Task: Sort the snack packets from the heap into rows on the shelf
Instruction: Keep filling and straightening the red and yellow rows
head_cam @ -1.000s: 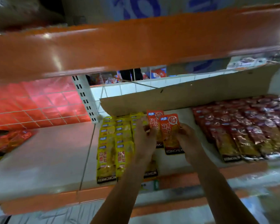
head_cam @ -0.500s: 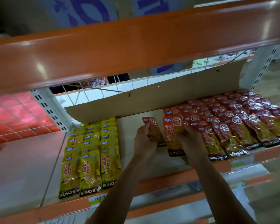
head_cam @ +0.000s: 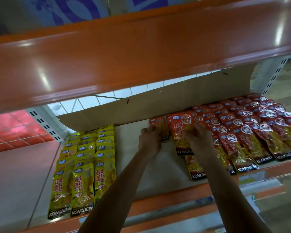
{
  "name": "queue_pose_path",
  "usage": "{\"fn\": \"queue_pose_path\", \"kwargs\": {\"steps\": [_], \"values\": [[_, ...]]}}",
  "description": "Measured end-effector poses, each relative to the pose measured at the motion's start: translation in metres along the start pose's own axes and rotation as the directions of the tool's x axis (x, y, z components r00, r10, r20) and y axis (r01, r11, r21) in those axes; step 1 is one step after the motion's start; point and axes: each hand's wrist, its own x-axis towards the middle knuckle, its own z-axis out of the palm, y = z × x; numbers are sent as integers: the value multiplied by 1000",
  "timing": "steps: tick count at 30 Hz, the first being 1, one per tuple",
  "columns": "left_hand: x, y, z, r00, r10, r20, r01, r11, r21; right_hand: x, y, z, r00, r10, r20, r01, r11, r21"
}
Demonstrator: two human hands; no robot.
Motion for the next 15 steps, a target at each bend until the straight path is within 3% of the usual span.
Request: {"fn": "queue_pose_path", "kwargs": {"steps": [7,15], "values": [[16,-4,2,1000,13,15,-13,1000,0,14,-1,3,999,25,-39,-23,999,35],[19,-6,0,999,9,31,-7,997,-71,23,1,8,1000,12,-25,-14,997,-75]]}}
